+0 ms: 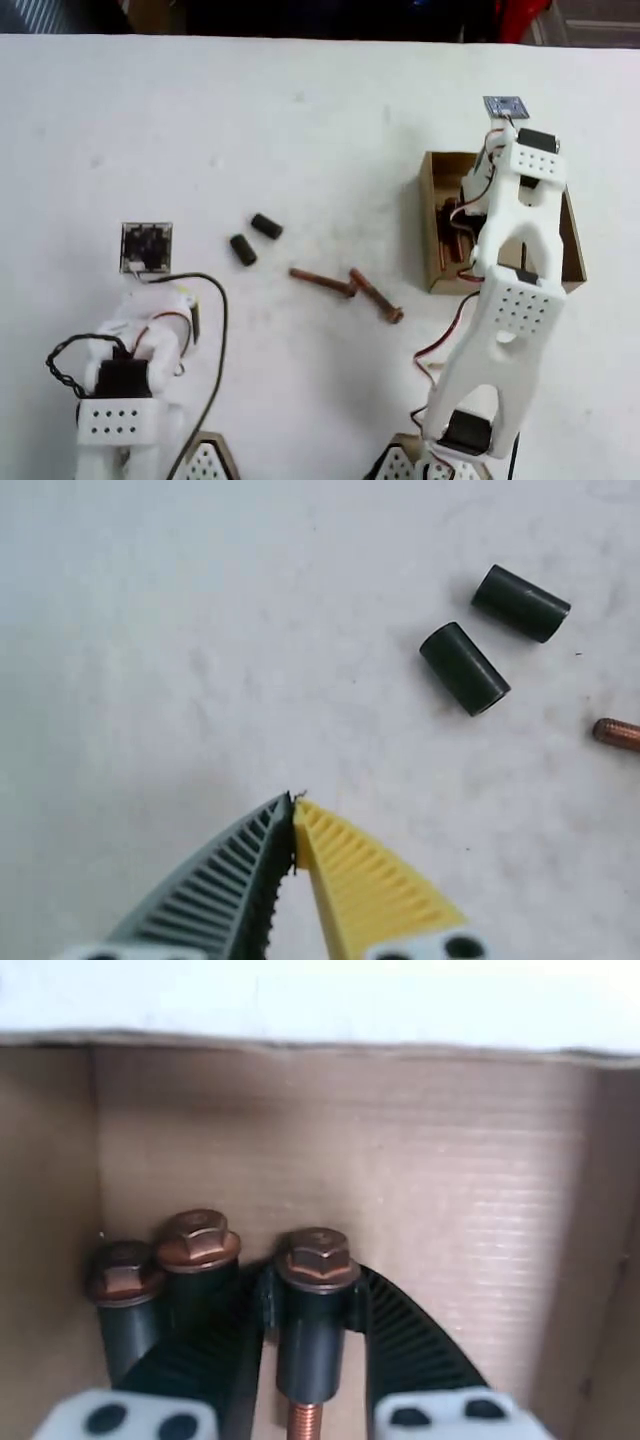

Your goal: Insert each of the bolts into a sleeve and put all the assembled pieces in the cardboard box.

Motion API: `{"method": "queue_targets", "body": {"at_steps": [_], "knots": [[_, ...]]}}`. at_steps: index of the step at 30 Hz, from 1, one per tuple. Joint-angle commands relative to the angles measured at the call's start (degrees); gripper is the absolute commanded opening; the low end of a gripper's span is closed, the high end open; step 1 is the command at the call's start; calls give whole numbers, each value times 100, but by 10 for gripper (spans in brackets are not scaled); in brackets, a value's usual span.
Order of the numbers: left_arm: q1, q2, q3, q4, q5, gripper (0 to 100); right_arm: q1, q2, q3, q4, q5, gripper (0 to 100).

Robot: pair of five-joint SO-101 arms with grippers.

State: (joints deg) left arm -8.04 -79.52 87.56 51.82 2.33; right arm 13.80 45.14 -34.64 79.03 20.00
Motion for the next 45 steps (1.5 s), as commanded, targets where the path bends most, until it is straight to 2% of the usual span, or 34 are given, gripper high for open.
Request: {"method": "queue_targets", "body": {"at_steps": [1,5,8,19,25,39,45], "knots": [[-31,-57,-44,9,-53,21,13,-163,-316,48,70,94],[-31,-57,-44,9,-53,21,-66,-171,-316,57,70,235],[-31,-57,-44,9,-53,21,-127,-171,-440,224,62,281],[-31,-57,-44,9,-44,21,-646,-171,-2822,2211,18,217],[-31,-57,-70,9,-44,21,-1007,-198,-3490,2237,-360,200],[-40,-57,-70,18,-53,21,-2237,-2211,-3508,2246,-387,200],[-40,-57,-70,18,-35,21,-2826,-3354,-2374,2246,-396,200]]}}
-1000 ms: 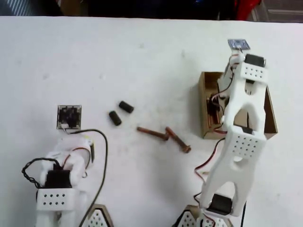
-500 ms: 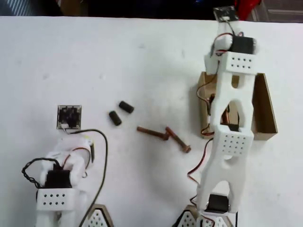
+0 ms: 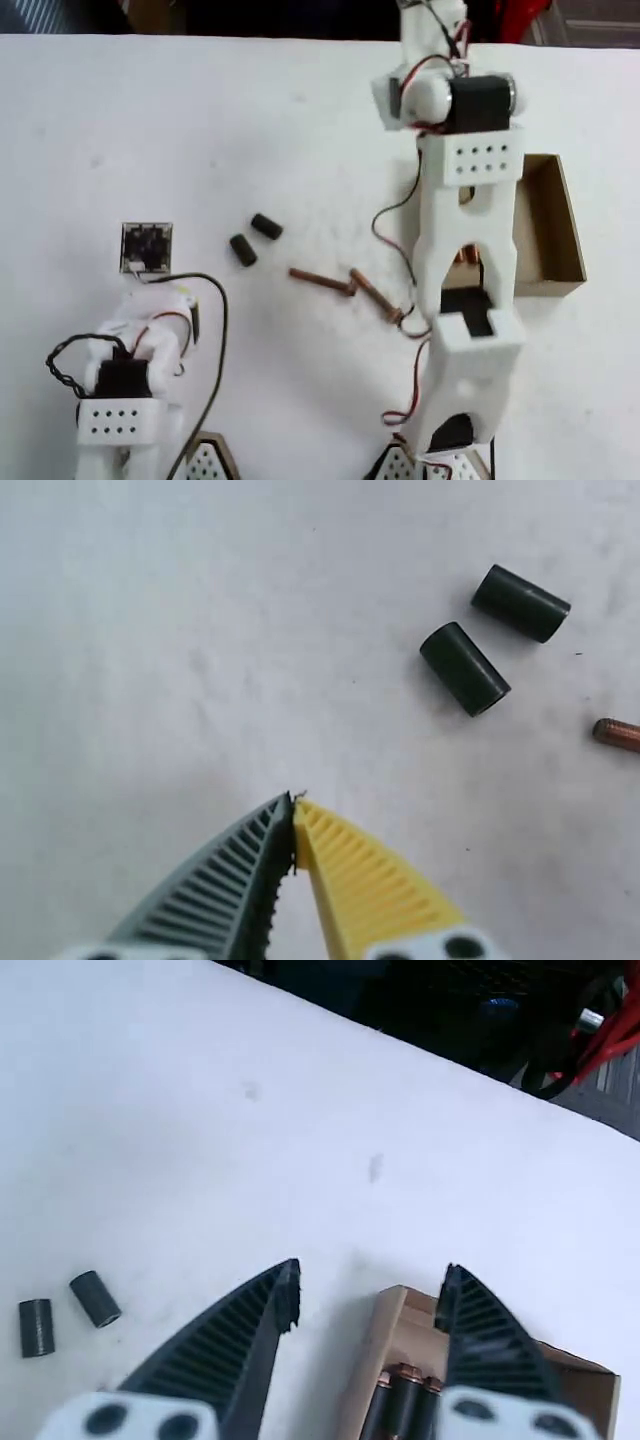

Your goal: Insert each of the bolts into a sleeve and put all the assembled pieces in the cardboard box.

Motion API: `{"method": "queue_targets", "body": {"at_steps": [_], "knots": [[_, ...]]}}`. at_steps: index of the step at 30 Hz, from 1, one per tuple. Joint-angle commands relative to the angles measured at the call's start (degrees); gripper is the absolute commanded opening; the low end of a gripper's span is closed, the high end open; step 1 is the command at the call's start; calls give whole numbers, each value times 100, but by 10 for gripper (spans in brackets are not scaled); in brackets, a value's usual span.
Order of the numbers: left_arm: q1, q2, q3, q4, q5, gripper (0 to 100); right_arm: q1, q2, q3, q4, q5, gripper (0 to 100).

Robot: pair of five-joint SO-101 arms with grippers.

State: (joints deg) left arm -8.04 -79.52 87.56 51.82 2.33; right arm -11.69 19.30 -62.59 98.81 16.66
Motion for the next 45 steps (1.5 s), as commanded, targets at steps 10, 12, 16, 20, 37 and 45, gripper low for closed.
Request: {"method": "queue_targets", "body": {"at_steps": [10,12,16,20,37,45], "knots": [[-418,-57,-79,35,-9,21,-1042,-1780,2769,-75,-62,200],[-523,-57,-141,88,-9,21,-1191,-1771,3147,-321,-62,202],[-822,-57,-290,431,-9,21,-1543,-1771,3895,-857,-62,202],[-1095,-57,-290,475,-35,21,-1956,-1771,4563,-1411,-62,202],[-2035,-57,-615,1178,-53,21,-2800,-1323,6901,-3802,-18,202],[-2035,-57,-598,1108,-53,21,-2932,163,5081,-2888,-53,202]]}}
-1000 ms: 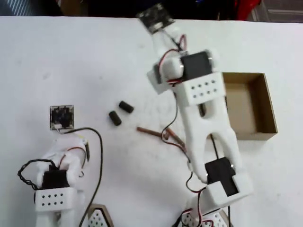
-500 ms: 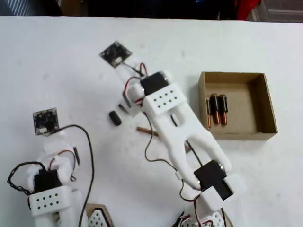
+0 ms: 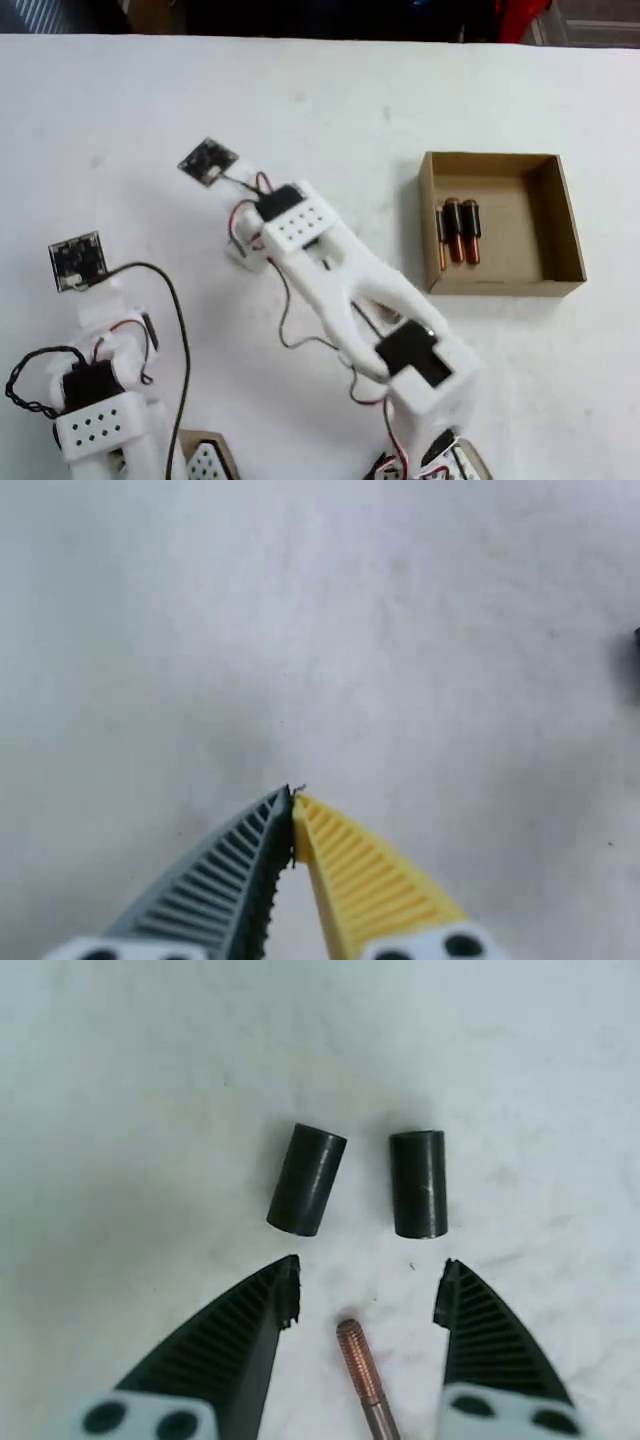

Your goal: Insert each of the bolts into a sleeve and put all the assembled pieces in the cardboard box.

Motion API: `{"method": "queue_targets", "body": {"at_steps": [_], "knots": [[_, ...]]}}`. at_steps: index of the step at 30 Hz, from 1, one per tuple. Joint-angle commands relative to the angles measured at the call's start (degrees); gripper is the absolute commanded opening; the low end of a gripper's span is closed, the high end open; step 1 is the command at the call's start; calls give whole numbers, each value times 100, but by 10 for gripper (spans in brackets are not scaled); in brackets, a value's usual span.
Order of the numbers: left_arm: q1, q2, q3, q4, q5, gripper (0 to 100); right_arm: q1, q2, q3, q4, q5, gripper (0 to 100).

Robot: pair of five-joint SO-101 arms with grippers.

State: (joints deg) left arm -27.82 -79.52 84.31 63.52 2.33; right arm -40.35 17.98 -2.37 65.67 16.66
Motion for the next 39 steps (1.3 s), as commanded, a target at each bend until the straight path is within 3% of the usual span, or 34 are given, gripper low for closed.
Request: {"method": "queue_targets", "body": {"at_steps": [1,15,39], "knots": [[-57,-57,-255,-105,-53,21,-66,488,-1240,620,-53,202],[-57,-57,-246,-141,-53,21,-435,2756,-4211,1991,-62,201],[-57,-57,-237,-149,-53,21,-602,4048,-4607,2114,-501,201]]}}
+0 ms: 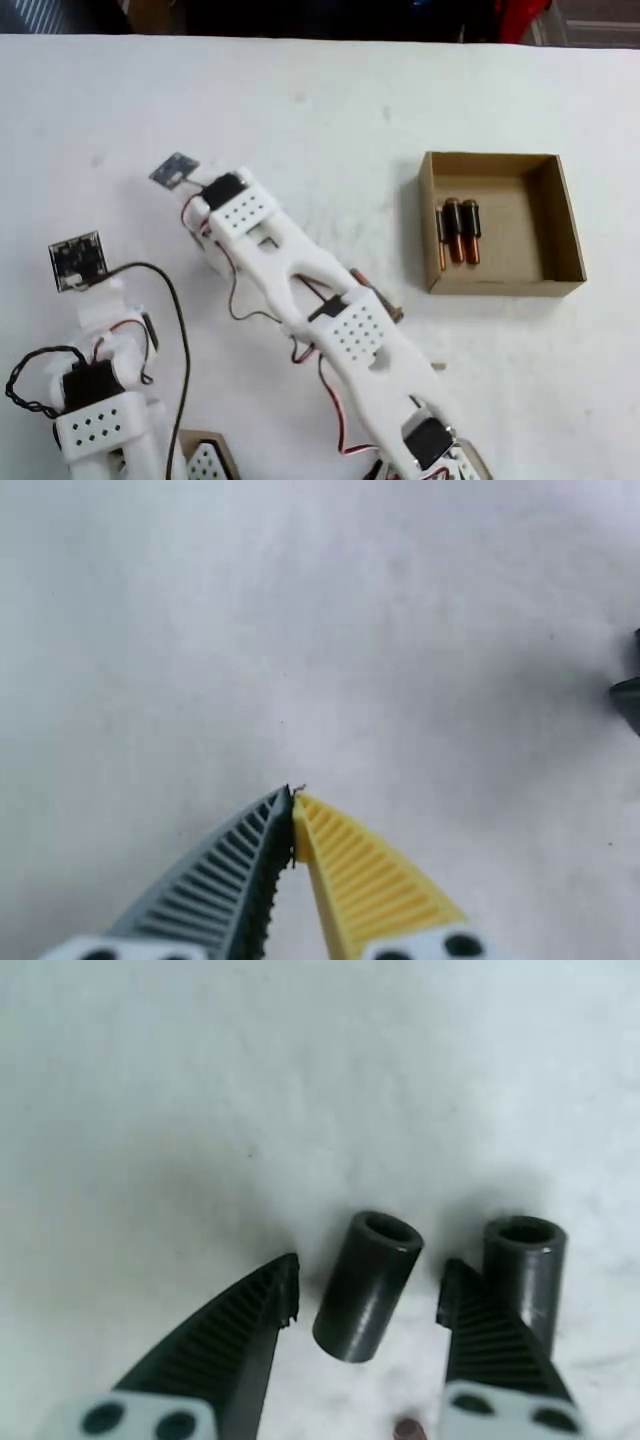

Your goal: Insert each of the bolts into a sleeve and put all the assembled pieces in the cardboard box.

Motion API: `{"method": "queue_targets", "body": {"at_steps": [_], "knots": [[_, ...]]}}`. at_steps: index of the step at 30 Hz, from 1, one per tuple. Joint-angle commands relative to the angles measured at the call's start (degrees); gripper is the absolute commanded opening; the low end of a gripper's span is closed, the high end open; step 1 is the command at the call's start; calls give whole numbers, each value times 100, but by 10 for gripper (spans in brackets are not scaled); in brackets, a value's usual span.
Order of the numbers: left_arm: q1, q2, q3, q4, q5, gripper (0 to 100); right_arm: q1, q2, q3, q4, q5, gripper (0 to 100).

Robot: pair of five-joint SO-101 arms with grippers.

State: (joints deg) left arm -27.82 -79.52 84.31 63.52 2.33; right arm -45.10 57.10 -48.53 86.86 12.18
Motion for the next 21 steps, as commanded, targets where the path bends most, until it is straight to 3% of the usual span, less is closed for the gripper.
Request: {"method": "queue_targets", "body": {"at_steps": [1,6,11,14,21], "knots": [[-57,-57,-237,-149,-53,21,-154,136,9,-4,-53,201],[-57,-57,-229,-281,-44,21,-171,136,9,-4,-53,187],[-57,-57,-220,-281,-44,21,-136,136,-176,31,-53,7],[-40,-57,-149,-308,-44,21,-57,136,-431,145,-53,56],[-31,-57,-105,-431,-44,21,145,136,-1371,787,-264,18]]}}
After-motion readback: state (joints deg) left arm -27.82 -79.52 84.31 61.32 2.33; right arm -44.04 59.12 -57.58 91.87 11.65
